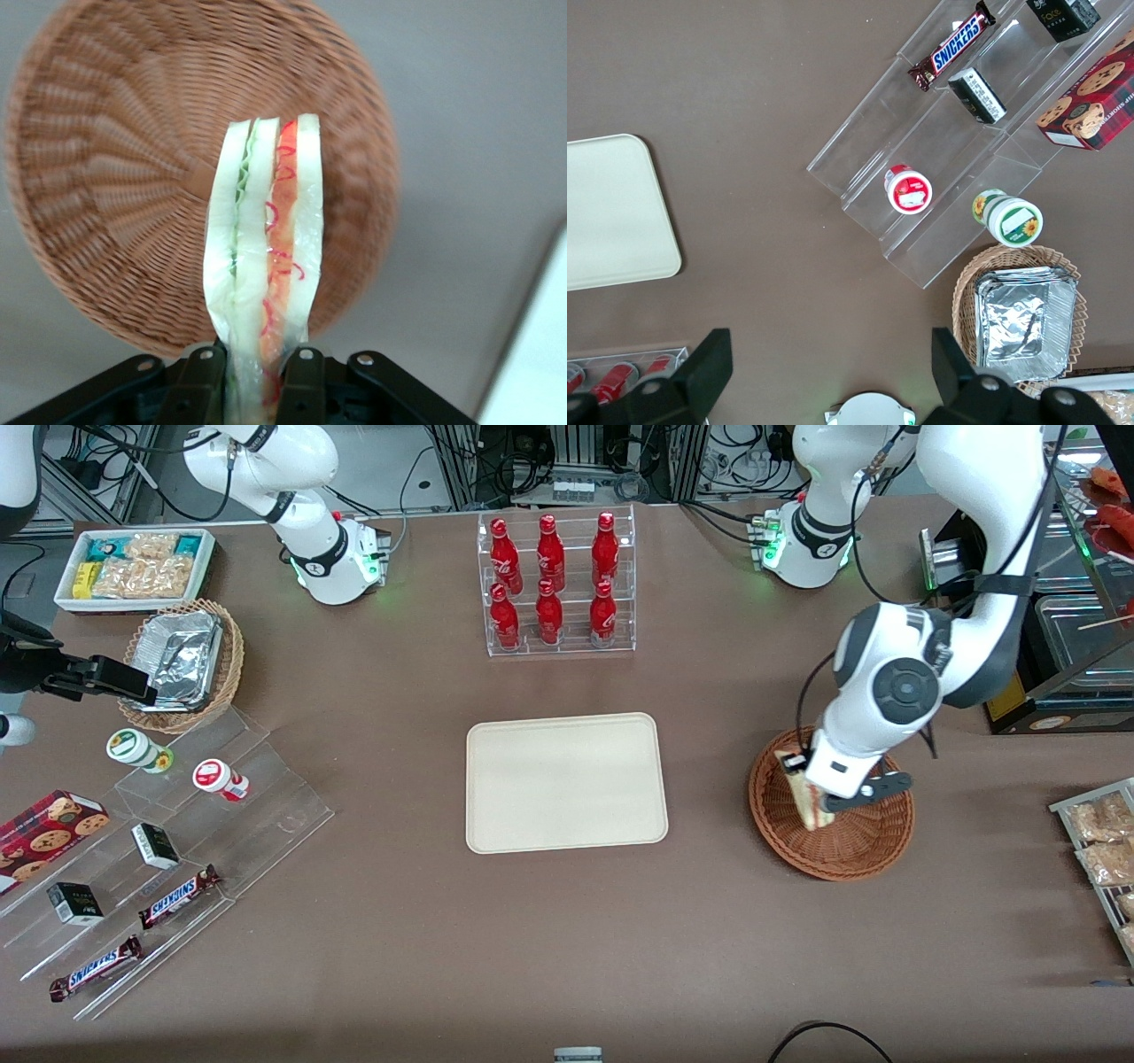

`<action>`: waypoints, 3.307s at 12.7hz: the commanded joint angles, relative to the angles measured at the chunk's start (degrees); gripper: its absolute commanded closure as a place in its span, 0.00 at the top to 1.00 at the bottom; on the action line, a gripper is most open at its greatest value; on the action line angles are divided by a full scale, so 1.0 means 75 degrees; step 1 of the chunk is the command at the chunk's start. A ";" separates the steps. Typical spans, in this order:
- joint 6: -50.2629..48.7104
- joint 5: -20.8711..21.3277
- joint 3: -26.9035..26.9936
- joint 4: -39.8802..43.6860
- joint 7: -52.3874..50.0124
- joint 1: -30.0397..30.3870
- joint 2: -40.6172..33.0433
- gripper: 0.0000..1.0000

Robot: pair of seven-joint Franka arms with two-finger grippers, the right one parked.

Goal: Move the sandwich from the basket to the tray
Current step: 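Lift the sandwich with the left gripper and carry it over the cream tray, then lower the sandwich onto the tray and open the left gripper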

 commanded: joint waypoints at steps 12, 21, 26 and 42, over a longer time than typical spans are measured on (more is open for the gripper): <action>-0.1189 0.1173 -0.1904 0.4276 -0.3052 -0.2250 0.3504 0.00; -0.1154 0.1338 -0.0861 0.5580 -0.3958 -0.4056 0.4608 0.00; -0.1015 0.1338 -0.0849 0.5603 -0.4237 -0.4045 0.4772 0.00; -0.1691 0.1151 -0.0849 0.5906 -0.4497 -0.3951 0.4176 1.00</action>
